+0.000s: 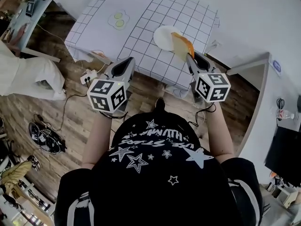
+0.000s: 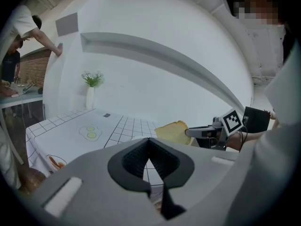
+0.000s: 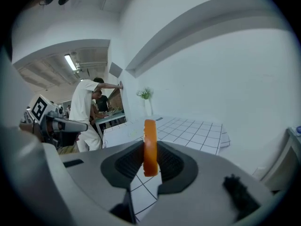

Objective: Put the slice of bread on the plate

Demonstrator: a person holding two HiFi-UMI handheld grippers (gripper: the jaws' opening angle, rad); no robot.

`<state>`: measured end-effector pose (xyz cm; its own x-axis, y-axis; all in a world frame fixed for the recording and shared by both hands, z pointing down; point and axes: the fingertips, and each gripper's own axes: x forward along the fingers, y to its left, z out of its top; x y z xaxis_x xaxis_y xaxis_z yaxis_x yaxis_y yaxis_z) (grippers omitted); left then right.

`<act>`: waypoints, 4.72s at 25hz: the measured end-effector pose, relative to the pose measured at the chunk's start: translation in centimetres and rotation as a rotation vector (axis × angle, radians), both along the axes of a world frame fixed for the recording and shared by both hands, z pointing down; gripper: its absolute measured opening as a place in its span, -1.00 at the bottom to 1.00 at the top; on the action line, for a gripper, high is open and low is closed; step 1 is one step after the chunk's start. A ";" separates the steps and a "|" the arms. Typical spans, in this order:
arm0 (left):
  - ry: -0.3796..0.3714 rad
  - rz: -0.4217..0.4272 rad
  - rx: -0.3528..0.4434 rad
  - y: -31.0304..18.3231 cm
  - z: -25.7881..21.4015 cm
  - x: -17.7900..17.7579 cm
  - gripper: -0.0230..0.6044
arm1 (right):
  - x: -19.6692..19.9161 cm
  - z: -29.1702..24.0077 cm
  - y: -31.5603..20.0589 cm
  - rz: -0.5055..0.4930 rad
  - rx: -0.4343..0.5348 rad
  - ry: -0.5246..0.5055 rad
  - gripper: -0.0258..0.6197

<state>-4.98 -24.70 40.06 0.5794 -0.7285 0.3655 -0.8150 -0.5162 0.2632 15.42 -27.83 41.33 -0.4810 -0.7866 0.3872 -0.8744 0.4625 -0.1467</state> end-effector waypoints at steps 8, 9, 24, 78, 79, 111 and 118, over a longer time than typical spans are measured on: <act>-0.020 -0.074 -0.003 -2.4 0.2 0.3 -0.90 | 0.1 0.4 -4.1 -0.058 0.012 0.000 -0.64; -0.019 -0.080 -0.003 -2.7 0.3 0.3 -0.90 | 0.1 0.4 -4.5 -0.063 0.017 0.008 -0.64; 0.013 0.072 -0.056 -9.7 2.2 0.4 -0.90 | -0.2 1.2 -8.8 0.064 0.030 0.197 -0.64; 0.105 0.560 -0.146 -19.5 5.7 -3.2 -0.90 | -10.7 13.3 -6.4 -0.091 -0.263 0.911 -0.44; 0.103 0.558 -0.144 -19.3 5.6 -3.0 -0.90 | -10.5 12.9 -6.3 -0.081 -0.255 0.894 -0.44; -0.018 0.268 -0.058 0.3 2.5 7.1 -0.90 | 1.0 5.2 7.8 -0.139 0.027 0.410 -0.88; 0.018 0.078 -0.094 6.5 2.9 3.9 -0.90 | -0.7 4.1 9.5 -0.222 0.104 0.294 -0.88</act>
<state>-1.09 -18.23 42.98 0.6397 -0.6443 0.4191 -0.7684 -0.5501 0.3270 14.70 -18.32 45.40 -0.5245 -0.7180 0.4576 -0.7490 0.6447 0.1529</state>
